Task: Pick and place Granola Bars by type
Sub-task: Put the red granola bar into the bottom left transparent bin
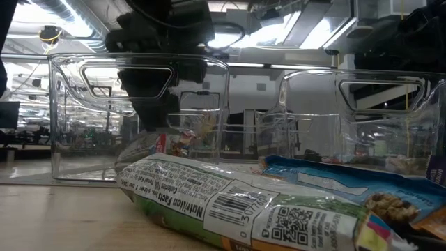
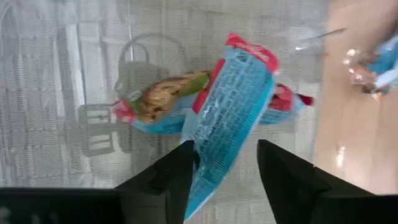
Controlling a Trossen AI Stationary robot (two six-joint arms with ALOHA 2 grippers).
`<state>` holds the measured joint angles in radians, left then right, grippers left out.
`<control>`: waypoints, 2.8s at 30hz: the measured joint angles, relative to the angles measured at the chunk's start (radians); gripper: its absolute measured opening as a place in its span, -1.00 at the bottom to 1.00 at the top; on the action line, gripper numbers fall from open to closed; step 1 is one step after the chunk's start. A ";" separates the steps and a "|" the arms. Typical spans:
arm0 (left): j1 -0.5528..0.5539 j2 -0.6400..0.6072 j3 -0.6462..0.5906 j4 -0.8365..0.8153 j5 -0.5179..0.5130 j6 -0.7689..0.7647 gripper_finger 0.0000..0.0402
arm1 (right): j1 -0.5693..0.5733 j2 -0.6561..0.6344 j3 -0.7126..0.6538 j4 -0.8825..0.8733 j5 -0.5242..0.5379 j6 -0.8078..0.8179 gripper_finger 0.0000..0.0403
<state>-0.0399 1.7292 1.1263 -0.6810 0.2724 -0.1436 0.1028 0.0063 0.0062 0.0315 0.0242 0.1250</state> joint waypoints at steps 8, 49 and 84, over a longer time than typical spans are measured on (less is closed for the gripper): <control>-0.042 -0.073 0.000 0.002 -0.009 -0.054 -0.05 | 0.000 0.000 0.000 0.000 0.000 -0.001 0.17; -0.633 -0.363 0.000 0.306 -0.524 -0.449 -0.32 | 0.000 0.000 0.000 0.000 0.000 0.000 0.17; -0.972 -0.046 0.230 0.074 -0.371 -0.498 -0.57 | 0.000 0.000 0.000 0.000 0.000 0.000 0.17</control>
<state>-1.0119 1.6828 1.3560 -0.6065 -0.0983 -0.6420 0.1031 0.0060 0.0060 0.0315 0.0242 0.1246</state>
